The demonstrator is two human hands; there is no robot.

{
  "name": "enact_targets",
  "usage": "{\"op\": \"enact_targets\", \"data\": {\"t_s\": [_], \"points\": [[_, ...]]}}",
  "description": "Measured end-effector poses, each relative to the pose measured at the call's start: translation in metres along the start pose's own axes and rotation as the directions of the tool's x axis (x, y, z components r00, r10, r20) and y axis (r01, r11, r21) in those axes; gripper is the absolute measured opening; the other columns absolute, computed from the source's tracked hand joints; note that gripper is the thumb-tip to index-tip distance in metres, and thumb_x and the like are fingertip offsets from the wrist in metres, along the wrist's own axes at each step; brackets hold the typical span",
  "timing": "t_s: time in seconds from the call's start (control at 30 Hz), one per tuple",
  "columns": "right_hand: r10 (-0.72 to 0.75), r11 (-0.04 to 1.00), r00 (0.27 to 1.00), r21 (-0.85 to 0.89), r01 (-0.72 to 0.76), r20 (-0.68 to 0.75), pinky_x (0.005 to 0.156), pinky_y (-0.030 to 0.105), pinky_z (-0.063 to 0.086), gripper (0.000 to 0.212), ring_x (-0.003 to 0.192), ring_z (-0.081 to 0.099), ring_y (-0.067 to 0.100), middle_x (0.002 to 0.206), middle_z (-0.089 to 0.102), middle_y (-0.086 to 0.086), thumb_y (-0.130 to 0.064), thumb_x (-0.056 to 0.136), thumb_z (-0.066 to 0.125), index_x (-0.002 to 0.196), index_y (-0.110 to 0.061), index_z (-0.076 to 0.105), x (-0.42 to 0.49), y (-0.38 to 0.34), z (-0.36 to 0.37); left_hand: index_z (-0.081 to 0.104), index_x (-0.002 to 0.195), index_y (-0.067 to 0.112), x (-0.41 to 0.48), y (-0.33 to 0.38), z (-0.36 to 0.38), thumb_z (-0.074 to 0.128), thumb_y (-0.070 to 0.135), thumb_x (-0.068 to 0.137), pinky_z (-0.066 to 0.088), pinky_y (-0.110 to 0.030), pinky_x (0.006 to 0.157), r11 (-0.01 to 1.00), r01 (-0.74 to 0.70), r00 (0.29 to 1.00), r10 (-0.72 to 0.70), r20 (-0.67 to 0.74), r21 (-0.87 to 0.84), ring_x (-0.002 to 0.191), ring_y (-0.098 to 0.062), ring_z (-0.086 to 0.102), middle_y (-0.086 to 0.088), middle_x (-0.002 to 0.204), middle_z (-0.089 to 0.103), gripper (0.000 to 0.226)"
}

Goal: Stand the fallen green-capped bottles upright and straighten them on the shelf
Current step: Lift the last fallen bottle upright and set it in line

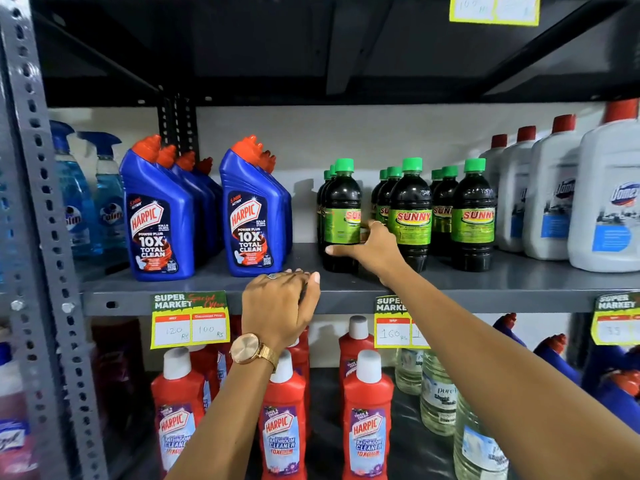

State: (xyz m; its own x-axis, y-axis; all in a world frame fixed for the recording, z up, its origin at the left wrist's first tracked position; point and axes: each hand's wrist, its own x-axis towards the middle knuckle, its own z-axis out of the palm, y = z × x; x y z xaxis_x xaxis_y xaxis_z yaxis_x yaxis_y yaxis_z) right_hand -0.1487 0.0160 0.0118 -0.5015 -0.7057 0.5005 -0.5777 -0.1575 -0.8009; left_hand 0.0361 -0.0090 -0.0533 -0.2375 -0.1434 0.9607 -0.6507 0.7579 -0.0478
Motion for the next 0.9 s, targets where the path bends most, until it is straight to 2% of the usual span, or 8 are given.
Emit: {"op": "enact_targets", "data": {"t_s": [0.1,0.17,0.23,0.33,0.43,0.57,0.73,0.9], "points": [[0.016,0.999,1.0,-0.051,-0.016,-0.004,0.081,0.023,0.041,0.108,0.098,0.051,0.012,0.107,0.052,-0.004,-0.039,0.056,0.092,0.142,-0.006,0.037,-0.0003,-0.0019,0.0036,0.066,0.058,0.014,-0.0004,-0.0001,-0.0001,0.041,0.031,0.093,0.042,-0.028,0.053,1.0,0.009,1.0,-0.009,-0.005,0.005,0.049,-0.018,0.06,0.003,0.054,0.066,0.047],[0.076,0.996,0.995,0.051,-0.08,0.066,0.076,0.021,0.04,0.107,0.097,0.052,0.015,0.106,0.054,-0.002,-0.026,0.063,0.088,0.148,-0.002,0.027,0.0026,-0.001,0.0027,0.066,0.059,0.014,-0.0007,-0.0005,-0.0001,0.041,0.031,0.093,0.042,-0.028,0.053,1.0,0.009,1.0,-0.009,0.006,0.006,0.05,-0.018,0.06,0.003,0.054,0.066,0.046],[0.094,0.993,0.991,0.059,-0.1,0.1,0.071,0.019,0.042,0.102,0.099,0.056,0.017,0.112,0.062,0.005,-0.017,0.064,0.085,0.148,-0.001,0.03,0.0038,0.0021,0.0018,0.067,0.06,0.015,-0.0012,-0.0002,0.0004,0.042,0.031,0.093,0.042,-0.028,0.054,1.0,0.0,1.0,0.0,0.018,0.015,0.051,-0.017,0.06,0.004,0.056,0.067,0.045],[0.033,0.998,0.999,-0.053,-0.032,0.01,0.082,0.024,0.042,0.11,0.107,0.054,0.018,0.121,0.057,0.004,-0.034,0.053,0.094,0.143,-0.005,0.037,0.0019,0.0014,0.0025,0.067,0.06,0.014,-0.0003,-0.0004,0.0003,0.044,0.03,0.092,0.044,-0.029,0.055,1.0,0.001,1.0,-0.001,0.026,0.029,0.052,-0.018,0.062,0.003,0.057,0.068,0.042],[0.011,0.997,1.0,-0.071,-0.01,0.013,0.083,0.026,0.044,0.092,0.109,0.059,0.02,0.115,0.061,0.003,-0.045,0.048,0.094,0.12,-0.013,0.046,-0.0003,-0.0018,0.0051,0.068,0.06,0.013,-0.0009,-0.0002,-0.0002,0.046,0.028,0.092,0.045,-0.03,0.055,0.999,0.014,0.999,-0.015,0.029,0.031,0.052,-0.019,0.062,0.002,0.057,0.068,0.042],[0.048,0.998,0.995,0.047,-0.052,0.088,0.074,0.021,0.044,0.077,0.104,0.06,0.019,0.107,0.064,-0.001,-0.031,0.056,0.092,0.12,-0.014,0.052,-0.001,-0.0008,0.0032,0.067,0.06,0.013,-0.0009,0.0014,-0.0017,0.045,0.029,0.092,0.044,-0.03,0.055,1.0,0.014,0.999,-0.015,0.036,0.026,0.051,-0.018,0.061,0.003,0.056,0.067,0.042],[0.015,0.996,1.0,-0.086,-0.013,0.024,0.067,0.021,0.042,0.074,0.076,0.051,0.004,0.083,0.053,-0.015,-0.045,0.05,0.093,0.103,-0.019,0.048,-0.0034,-0.004,0.0035,0.068,0.061,0.012,-0.0008,0.0018,-0.0031,0.047,0.027,0.091,0.046,-0.03,0.055,0.999,0.029,0.999,-0.029,0.037,0.018,0.051,-0.019,0.061,0.002,0.056,0.067,0.04],[0.03,1.0,0.996,-0.008,-0.03,0.079,0.055,0.012,0.037,0.049,0.073,0.054,0.001,0.079,0.056,-0.016,-0.03,0.056,0.092,0.08,-0.03,0.049,-0.0027,-0.0017,0.0022,0.065,0.058,0.013,-0.0004,0.0033,-0.0035,0.046,0.026,0.091,0.042,-0.029,0.054,0.999,0.047,0.998,-0.048,0.042,0.017,0.048,-0.019,0.057,0.002,0.052,0.063,0.041]]}}
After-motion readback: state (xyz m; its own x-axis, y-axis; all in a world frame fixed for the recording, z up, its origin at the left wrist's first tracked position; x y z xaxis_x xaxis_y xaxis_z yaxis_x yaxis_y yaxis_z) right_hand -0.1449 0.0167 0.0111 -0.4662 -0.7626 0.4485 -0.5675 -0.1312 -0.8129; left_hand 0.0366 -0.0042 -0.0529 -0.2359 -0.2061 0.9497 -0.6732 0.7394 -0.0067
